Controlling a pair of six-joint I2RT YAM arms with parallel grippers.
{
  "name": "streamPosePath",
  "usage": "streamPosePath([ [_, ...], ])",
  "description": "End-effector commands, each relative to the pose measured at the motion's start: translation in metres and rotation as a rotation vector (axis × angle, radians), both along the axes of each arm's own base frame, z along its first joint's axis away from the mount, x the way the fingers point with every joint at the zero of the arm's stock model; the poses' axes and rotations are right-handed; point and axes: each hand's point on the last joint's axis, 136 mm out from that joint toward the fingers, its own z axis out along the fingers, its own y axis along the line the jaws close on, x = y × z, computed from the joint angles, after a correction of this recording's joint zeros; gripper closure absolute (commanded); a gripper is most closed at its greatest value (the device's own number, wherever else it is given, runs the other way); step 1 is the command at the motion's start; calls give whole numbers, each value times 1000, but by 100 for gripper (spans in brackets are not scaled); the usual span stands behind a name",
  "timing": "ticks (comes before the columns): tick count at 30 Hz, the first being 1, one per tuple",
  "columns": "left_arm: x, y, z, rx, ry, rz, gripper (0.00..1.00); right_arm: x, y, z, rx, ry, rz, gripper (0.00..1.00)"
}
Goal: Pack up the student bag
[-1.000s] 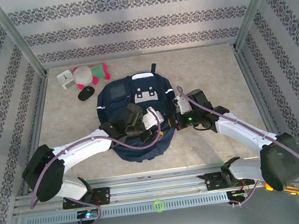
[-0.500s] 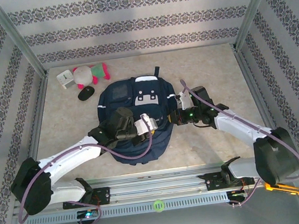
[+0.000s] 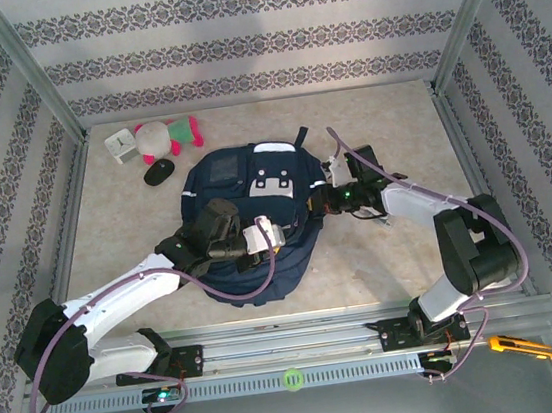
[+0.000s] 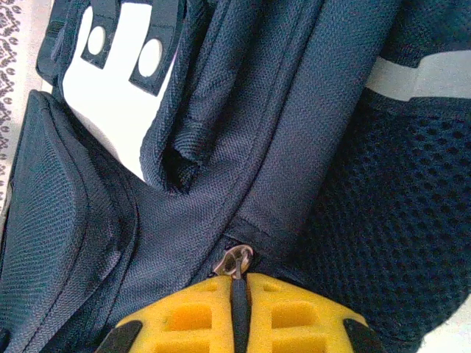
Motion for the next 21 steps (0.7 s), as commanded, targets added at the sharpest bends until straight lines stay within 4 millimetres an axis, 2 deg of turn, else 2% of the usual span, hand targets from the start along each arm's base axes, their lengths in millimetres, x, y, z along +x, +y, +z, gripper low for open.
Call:
streamPosePath([
  [1,-36,0,1,-34,96,-107,97,61,-49,6,-129,-158,-222,100],
  [2,-31,0,4,-43,89,-76,88,59,-46,11,-114,-166,-208,100],
  [3,-29,0,5,-47,87,-64,84,58,-45,12,-109,-169,-200,100],
  [5,-23,0,9,-63,74,-32,69,53,-40,19,-85,-173,-178,100],
  [6,-21,0,11,-72,71,-20,63,50,-38,22,-74,-174,-168,97],
  [7,-7,6,30,-133,51,66,38,35,-35,36,-81,-181,-138,75],
  [8,-2,11,41,-160,47,96,32,25,-36,42,-104,-180,-140,71],
  [11,3,26,53,-164,14,138,28,0,-37,63,-125,-208,-159,65],
  [13,5,37,54,-134,-14,159,27,-17,-33,72,-126,-221,-161,63],
  [16,2,52,36,-10,-69,132,26,-42,-21,77,-101,-242,-154,62],
  [21,3,68,9,177,-155,67,24,-70,-2,65,-92,-272,-95,62],
])
